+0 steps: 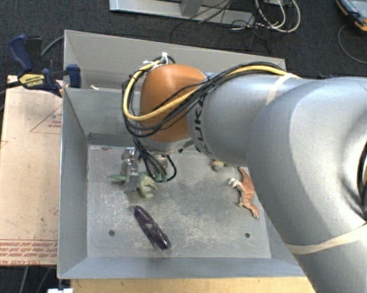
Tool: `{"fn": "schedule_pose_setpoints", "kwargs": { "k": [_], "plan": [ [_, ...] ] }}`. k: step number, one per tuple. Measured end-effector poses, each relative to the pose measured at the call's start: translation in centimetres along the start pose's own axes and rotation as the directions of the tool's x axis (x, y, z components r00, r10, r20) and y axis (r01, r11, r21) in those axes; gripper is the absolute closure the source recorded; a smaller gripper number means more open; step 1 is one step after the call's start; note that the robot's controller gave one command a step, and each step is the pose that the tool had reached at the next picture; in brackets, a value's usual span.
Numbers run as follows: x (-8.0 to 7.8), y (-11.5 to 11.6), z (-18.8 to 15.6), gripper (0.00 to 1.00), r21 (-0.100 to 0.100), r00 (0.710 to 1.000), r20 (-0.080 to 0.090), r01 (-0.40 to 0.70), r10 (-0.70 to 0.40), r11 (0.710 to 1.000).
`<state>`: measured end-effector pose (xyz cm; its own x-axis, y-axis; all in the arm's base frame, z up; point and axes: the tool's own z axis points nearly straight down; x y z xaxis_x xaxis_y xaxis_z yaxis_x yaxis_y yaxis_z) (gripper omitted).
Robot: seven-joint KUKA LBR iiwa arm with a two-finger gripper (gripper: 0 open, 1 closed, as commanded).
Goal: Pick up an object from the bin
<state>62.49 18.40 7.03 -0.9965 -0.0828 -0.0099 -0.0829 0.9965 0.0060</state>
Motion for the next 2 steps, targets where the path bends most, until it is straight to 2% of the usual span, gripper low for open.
{"fn": "schedule_pose_setpoints", "kwargs": {
  "k": [1, 2],
  "plan": [
    [0.0, 0.0, 0.0, 1.00, 0.000, 1.000, 0.000, 0.000, 0.000, 1.000],
    [-1.2, 0.4, -11.0, 1.00, -0.001, 1.000, 0.001, -0.024, 0.024, 1.000]
  ]
}}
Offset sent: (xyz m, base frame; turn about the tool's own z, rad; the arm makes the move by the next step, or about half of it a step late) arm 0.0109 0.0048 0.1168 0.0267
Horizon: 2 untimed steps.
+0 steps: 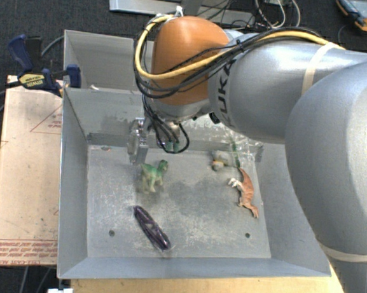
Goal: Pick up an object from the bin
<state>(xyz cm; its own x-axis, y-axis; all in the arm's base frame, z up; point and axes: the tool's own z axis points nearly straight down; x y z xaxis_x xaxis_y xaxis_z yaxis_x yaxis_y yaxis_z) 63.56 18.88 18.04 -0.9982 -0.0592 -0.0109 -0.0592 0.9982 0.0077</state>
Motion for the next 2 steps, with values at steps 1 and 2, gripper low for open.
{"fn": "schedule_pose_setpoints", "kwargs": {
  "k": [1, 2],
  "plan": [
    [-0.2, -0.6, 0.5, 1.00, 0.000, 1.000, 0.001, -0.001, 0.001, 1.000],
    [0.5, -1.8, 3.3, 0.00, -0.002, 1.000, 0.002, 0.004, -0.004, 1.000]
  ]
}}
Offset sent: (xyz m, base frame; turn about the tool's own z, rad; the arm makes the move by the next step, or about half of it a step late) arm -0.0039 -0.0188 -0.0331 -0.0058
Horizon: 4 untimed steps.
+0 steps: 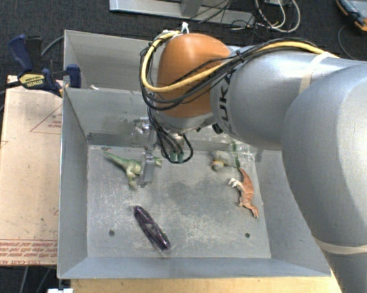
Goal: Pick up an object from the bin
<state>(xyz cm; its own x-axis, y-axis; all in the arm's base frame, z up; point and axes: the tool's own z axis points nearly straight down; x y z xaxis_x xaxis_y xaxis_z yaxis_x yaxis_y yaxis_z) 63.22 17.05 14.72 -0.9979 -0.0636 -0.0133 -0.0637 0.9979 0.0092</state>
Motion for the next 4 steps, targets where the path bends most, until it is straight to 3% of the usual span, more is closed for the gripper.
{"fn": "schedule_pose_setpoints", "kwargs": {
  "k": [1, 2, 3, 4],
  "plan": [
    [0.0, 0.0, 0.0, 0.00, 0.000, 1.000, 0.000, 0.000, 0.000, 1.000],
    [0.1, -0.3, 7.6, 0.00, -0.001, 0.992, 0.003, 0.129, -0.129, 0.992],
    [-1.3, -0.2, 7.7, 1.00, 0.000, 0.855, 0.005, 0.518, -0.518, 0.855],
    [-1.3, -0.2, 7.7, 1.00, -0.001, 0.855, 0.004, 0.518, -0.518, 0.855]
  ]
}}
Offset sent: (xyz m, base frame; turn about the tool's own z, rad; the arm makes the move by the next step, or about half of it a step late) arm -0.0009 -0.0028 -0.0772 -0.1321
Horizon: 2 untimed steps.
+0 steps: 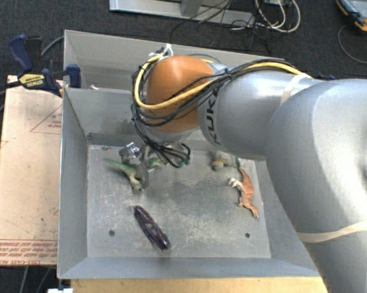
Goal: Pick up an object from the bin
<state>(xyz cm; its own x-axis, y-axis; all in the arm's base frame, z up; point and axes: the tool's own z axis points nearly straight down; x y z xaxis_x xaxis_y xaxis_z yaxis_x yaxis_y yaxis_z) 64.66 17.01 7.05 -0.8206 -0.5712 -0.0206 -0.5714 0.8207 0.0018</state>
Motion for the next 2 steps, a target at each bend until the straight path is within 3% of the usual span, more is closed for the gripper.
{"fn": "schedule_pose_setpoints", "kwargs": {
  "k": [1, 2],
  "plan": [
    [-0.34, -1.19, 0.00, 1.00, 0.001, 1.000, 0.005, 0.031, -0.031, 1.000],
    [0.63, -0.62, 0.05, 1.00, -0.001, 1.000, 0.002, 0.017, -0.017, 1.000]
  ]
}}
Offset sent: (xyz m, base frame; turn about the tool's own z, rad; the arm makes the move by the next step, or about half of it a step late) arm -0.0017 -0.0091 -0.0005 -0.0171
